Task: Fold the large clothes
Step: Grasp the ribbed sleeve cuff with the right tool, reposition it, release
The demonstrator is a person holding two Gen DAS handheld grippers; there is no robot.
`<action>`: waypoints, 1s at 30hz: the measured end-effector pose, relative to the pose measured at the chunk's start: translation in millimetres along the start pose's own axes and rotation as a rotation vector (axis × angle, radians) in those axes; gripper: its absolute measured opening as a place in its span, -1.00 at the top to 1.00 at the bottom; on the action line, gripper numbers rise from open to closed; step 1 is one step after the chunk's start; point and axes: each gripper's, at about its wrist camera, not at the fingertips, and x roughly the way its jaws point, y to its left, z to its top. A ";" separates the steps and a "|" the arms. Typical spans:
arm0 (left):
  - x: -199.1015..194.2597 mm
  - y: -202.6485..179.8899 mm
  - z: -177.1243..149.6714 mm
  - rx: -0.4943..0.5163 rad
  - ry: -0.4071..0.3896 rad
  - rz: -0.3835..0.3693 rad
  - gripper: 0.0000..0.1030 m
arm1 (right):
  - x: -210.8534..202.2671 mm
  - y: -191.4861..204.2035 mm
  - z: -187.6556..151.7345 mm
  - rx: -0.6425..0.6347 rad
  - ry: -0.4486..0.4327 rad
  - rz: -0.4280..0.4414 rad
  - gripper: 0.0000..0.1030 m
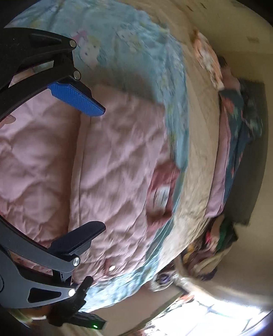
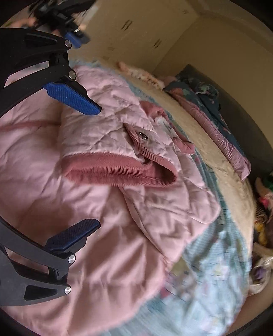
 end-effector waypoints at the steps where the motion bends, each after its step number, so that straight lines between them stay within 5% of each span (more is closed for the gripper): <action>1: -1.9 7.0 1.7 -0.012 -0.005 0.006 -0.82 | 4.8 0.0 -0.6 0.016 0.010 -0.010 -0.57; 2: -4.5 15.7 3.2 -0.027 -0.012 0.016 -0.82 | 8.8 2.0 -2.2 0.015 0.011 -0.020 -0.45; 4: -7.8 26.6 4.2 -0.044 -0.021 0.026 -0.82 | 10.2 8.2 -4.7 -0.010 0.004 0.010 0.31; 7: -11.0 37.2 6.8 -0.055 -0.035 0.026 -0.82 | -0.7 27.1 -5.1 -0.106 -0.050 0.024 0.65; 16: 10.3 36.3 27.3 -0.104 -0.018 -0.017 -0.82 | -59.1 97.6 44.6 -0.442 -0.285 0.024 0.74; 30: 87.0 -21.7 21.1 0.027 0.125 -0.065 -0.81 | -8.9 29.6 29.2 -0.358 -0.162 -0.126 0.73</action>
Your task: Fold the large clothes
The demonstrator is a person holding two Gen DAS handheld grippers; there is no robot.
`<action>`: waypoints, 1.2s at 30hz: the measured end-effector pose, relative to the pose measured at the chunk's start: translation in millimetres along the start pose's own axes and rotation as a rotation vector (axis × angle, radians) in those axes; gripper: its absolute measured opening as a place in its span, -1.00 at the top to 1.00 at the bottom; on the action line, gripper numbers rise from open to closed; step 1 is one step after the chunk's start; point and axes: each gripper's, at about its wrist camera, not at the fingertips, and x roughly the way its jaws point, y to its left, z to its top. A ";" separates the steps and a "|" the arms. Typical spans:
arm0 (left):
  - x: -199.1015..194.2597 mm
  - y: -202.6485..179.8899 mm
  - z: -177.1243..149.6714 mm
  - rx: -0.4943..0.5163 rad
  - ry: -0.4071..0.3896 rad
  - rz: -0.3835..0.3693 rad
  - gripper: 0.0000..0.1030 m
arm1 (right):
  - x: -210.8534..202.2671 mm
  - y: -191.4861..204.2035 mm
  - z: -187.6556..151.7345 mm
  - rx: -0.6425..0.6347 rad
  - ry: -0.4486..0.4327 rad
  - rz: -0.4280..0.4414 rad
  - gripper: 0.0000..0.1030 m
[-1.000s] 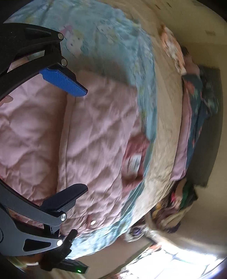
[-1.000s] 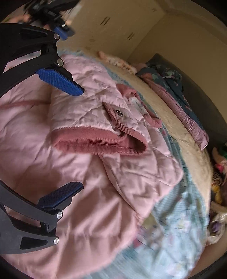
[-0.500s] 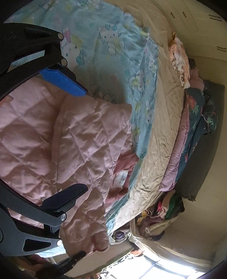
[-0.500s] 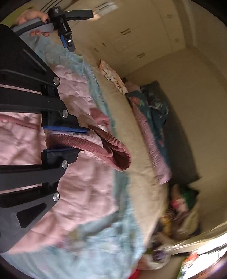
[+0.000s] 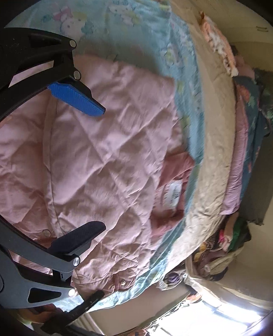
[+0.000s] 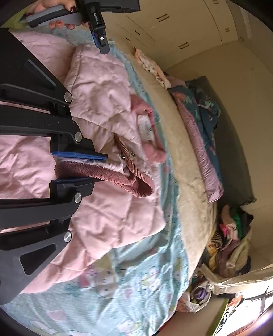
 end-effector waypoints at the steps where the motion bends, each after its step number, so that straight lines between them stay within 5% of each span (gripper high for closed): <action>1: 6.4 -0.7 -2.2 -0.001 0.012 0.004 -0.82 | 1.6 -0.8 -1.8 0.001 0.011 -0.001 0.69; 5: 22.9 2.0 -10.2 0.002 0.048 0.046 -0.81 | 1.9 -5.4 -8.1 0.027 0.048 -0.042 0.34; 6: 26.1 2.6 -11.7 0.004 0.053 0.052 -0.82 | -1.3 -6.8 -9.8 0.037 0.045 -0.057 0.07; 15: 51.5 11.7 -25.3 0.003 0.076 0.047 -0.84 | -21.3 37.3 3.2 -0.126 0.000 -0.071 -0.30; 23: 58.5 15.9 -26.5 0.003 0.080 0.043 -0.84 | 36.3 107.9 17.7 -0.383 0.141 -0.033 -0.36; 30: 57.5 16.3 -26.7 0.007 0.076 0.037 -0.84 | 105.3 106.6 4.0 -0.418 0.330 -0.058 -0.41; 36: 42.1 10.9 -29.0 0.011 0.062 0.042 -0.83 | 121.7 100.8 -6.7 -0.393 0.293 -0.051 -0.49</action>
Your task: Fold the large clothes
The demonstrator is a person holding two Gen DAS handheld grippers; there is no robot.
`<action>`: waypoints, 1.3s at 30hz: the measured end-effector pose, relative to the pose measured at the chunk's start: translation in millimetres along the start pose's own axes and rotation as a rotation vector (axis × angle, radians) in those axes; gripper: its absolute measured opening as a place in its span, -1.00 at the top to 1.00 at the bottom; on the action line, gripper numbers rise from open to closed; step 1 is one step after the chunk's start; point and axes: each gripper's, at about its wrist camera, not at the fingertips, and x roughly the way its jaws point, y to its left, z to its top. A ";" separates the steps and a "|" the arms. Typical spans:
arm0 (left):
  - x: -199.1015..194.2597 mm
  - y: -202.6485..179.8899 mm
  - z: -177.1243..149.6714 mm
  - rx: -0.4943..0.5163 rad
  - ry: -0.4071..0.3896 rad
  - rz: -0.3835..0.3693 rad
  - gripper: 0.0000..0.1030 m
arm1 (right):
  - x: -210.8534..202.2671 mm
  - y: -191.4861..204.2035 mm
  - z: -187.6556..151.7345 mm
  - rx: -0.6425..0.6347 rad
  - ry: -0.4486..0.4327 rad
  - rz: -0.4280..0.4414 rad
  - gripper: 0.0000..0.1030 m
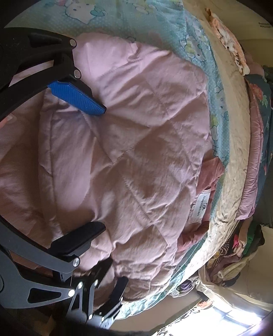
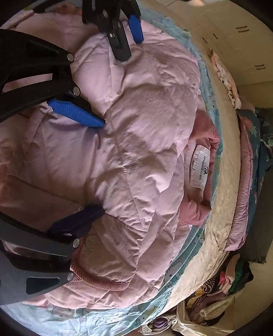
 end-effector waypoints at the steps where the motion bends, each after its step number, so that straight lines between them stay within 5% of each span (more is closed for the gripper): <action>1: -2.9 -0.4 -0.9 -0.004 -0.002 -0.001 -0.83 | -0.5 0.6 -0.7 0.002 -0.009 -0.002 -0.49; 14: -41.4 0.2 -20.4 -0.038 -0.024 -0.020 -0.83 | -28.3 2.1 -31.3 0.086 -0.070 -0.024 -0.58; 19: -55.4 -1.8 -25.7 -0.043 -0.040 -0.040 -0.83 | -55.6 4.0 -40.7 0.126 -0.097 0.004 -0.88; 39: -112.2 -12.6 -38.7 -0.044 -0.117 -0.054 -0.83 | -150.3 9.0 -55.9 0.168 -0.239 0.014 -0.91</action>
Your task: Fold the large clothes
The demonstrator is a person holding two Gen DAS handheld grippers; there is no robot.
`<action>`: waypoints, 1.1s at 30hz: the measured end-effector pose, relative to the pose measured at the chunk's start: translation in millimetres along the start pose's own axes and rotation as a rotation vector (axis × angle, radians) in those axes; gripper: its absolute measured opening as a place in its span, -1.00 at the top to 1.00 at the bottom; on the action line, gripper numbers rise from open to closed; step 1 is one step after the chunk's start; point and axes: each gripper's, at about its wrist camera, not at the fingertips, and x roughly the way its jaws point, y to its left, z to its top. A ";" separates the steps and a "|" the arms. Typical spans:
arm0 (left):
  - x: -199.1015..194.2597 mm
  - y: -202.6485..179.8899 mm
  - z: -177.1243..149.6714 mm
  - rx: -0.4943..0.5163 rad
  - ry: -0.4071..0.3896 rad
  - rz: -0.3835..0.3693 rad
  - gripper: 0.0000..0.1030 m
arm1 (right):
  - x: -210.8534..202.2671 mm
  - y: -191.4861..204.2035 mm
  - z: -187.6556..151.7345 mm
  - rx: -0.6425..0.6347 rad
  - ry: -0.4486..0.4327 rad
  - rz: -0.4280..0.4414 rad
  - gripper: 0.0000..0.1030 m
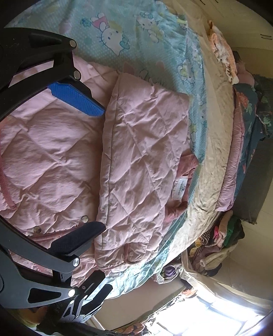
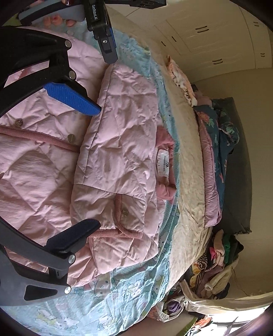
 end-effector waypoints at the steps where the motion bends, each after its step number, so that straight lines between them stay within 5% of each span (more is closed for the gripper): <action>1: -3.2 -0.9 -0.2 -0.001 -0.005 -0.001 -0.83 | -2.7 0.0 0.1 -0.001 -0.003 0.001 -0.91; 33: -88.8 -15.2 -23.2 0.007 -0.155 -0.029 -0.83 | -110.5 -2.6 -5.0 0.008 -0.178 0.001 -0.91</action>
